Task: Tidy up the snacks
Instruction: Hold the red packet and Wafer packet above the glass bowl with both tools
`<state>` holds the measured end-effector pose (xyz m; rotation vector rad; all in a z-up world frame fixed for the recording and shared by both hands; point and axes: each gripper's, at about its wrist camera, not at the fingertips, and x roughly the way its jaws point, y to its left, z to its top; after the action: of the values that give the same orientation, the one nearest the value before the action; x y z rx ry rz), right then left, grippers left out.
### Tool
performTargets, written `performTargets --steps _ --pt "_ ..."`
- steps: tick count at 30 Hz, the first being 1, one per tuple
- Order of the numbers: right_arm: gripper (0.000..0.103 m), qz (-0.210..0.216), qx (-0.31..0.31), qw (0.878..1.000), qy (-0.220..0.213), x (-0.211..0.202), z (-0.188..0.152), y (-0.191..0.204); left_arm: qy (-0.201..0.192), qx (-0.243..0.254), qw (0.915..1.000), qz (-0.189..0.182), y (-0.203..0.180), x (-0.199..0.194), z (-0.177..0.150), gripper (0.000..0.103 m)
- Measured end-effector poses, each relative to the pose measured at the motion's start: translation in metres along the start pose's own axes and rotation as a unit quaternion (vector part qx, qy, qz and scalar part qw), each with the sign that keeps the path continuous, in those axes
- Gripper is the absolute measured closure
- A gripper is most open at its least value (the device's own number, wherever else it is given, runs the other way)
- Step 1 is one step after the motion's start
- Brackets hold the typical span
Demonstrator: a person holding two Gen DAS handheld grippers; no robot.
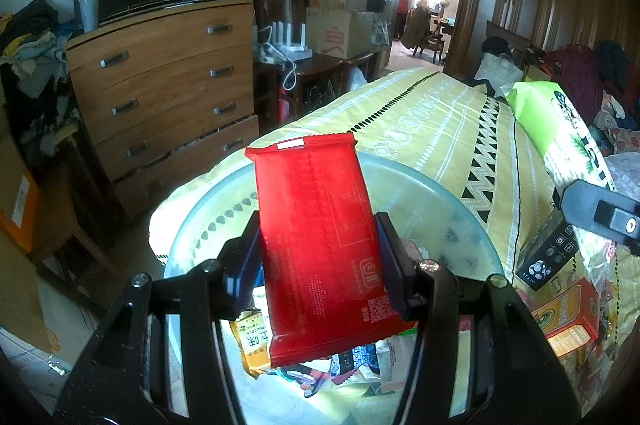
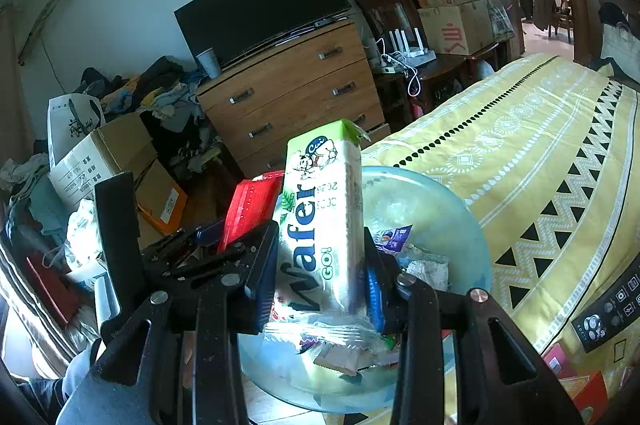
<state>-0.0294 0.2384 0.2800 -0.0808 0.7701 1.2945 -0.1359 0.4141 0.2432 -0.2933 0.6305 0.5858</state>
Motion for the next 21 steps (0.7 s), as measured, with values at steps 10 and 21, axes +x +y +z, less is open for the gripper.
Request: performTargets --steps 10,21 --pt "0.064 0.002 0.002 1.000 0.003 0.004 0.000 0.001 0.004 0.002 1.0000 0.005 0.004 0.005 -0.002 0.049" --pt "0.064 0.000 0.010 1.000 0.002 0.010 -0.003 -0.004 0.003 0.011 0.9999 0.012 -0.001 0.006 -0.006 0.049"
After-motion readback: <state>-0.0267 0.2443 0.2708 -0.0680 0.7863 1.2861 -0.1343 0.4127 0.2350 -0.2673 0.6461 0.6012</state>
